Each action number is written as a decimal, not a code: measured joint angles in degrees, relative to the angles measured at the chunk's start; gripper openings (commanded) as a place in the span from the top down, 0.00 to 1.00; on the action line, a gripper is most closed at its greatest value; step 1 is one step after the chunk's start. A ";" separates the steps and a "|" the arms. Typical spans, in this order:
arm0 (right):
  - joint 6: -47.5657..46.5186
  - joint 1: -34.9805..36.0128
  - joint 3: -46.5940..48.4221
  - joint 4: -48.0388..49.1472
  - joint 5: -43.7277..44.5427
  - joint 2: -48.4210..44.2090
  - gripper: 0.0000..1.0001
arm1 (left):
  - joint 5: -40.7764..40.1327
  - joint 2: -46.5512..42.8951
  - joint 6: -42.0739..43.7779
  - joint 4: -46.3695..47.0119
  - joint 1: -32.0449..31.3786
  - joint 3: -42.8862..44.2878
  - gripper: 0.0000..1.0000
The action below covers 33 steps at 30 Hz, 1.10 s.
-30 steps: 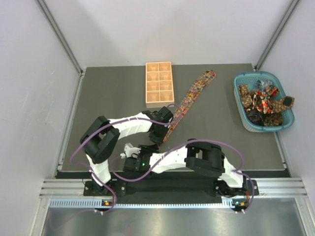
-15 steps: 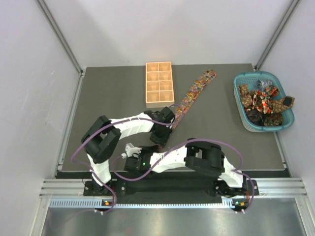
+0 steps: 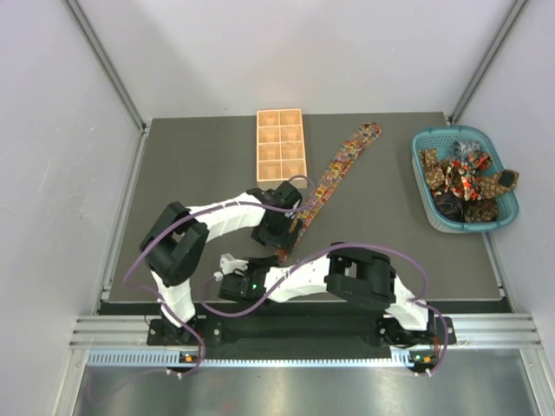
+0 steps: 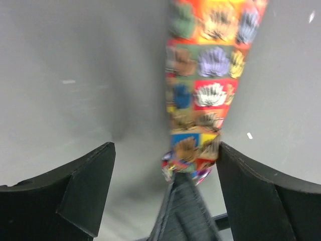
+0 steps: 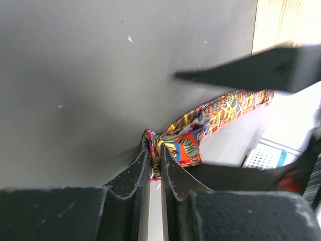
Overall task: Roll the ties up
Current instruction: Roll the tie
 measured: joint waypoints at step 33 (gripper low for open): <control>2.80 -13.79 -5.25 2.56 -34.42 -15.67 1.00 | 31.15 -31.95 -18.03 29.33 41.31 -32.70 0.10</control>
